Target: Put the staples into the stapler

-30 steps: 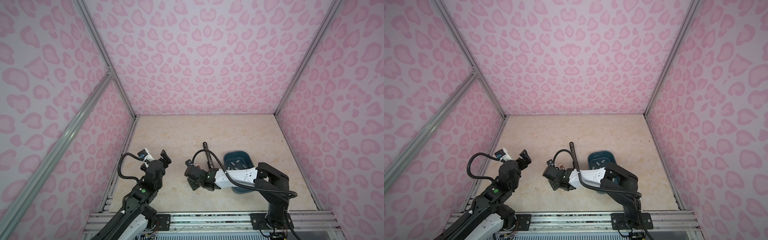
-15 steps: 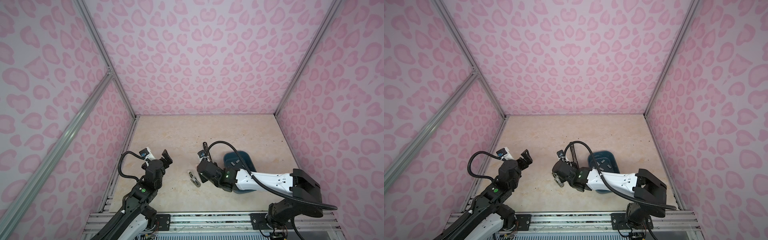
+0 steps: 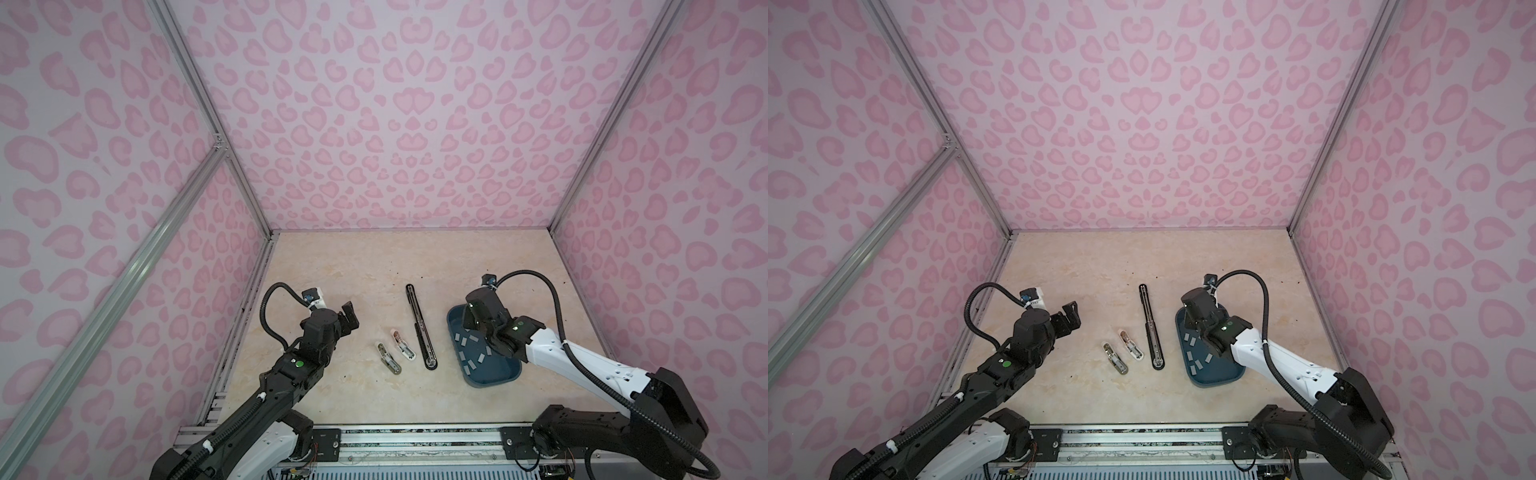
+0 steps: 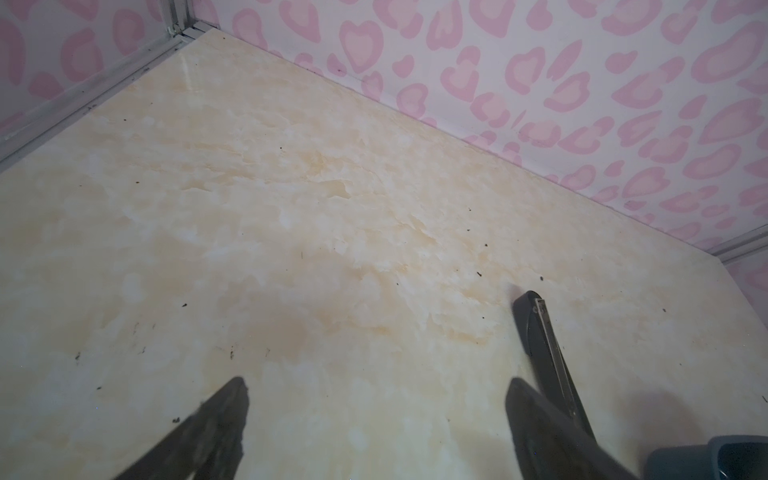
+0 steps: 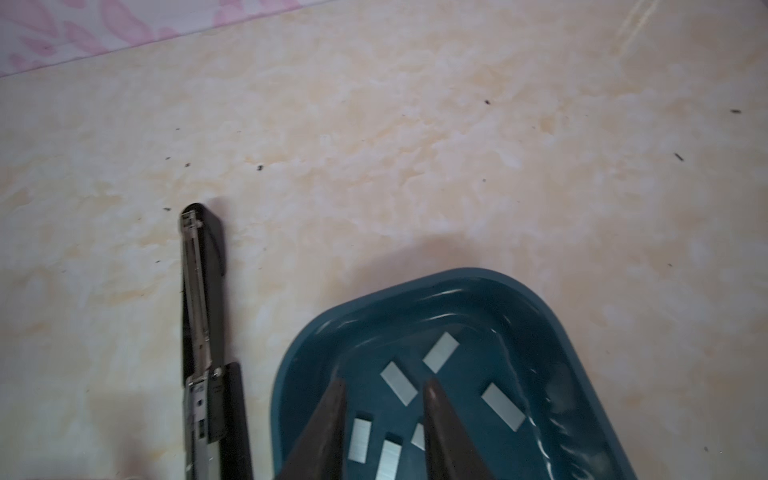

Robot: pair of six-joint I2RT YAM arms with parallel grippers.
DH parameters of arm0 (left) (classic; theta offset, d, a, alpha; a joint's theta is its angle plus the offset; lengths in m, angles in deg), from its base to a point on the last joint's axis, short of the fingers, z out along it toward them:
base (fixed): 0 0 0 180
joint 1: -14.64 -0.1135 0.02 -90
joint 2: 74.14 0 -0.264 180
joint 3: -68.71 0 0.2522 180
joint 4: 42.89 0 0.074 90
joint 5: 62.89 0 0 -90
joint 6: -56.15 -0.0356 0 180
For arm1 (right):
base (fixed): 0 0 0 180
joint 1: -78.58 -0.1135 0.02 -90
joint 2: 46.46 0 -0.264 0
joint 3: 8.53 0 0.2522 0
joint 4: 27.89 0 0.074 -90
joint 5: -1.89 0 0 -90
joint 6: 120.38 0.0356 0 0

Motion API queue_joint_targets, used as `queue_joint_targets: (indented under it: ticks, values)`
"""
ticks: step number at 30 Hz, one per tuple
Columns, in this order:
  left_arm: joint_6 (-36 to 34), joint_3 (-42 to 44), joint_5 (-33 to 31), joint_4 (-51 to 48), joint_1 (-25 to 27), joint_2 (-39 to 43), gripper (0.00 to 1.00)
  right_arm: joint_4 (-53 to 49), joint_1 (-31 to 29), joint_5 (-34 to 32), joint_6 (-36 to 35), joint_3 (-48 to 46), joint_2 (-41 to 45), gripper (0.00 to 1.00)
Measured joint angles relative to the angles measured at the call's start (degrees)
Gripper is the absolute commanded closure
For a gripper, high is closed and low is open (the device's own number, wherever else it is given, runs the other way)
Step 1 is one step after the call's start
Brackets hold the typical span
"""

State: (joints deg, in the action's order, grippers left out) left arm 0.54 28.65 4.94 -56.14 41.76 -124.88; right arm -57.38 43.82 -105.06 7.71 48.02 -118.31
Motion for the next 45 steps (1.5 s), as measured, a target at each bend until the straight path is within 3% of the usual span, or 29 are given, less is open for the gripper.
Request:
queue_joint_targets:
  ticks: [7, 14, 23, 45]
  values:
    - [0.07, -0.26, 0.76, 0.04, 0.0, -0.26, 0.03, 2.19, 6.38, 3.85, 3.13, -1.75, -2.03, 0.64]
    - [0.09, -0.26, 0.76, -0.04, 0.0, 0.31, 0.03, 0.63, 7.93, 7.58, 3.48, 3.93, -11.39, 0.63]
    - [0.09, -0.26, 0.52, -0.44, 0.0, 1.29, 0.03, -1.99, 8.63, 7.41, 4.33, 7.34, -18.93, 0.62]
    - [-0.55, 0.22, -2.54, -1.29, 0.0, 3.32, 0.03, -1.36, 10.8, 10.75, 5.29, 5.33, -21.38, 0.61]
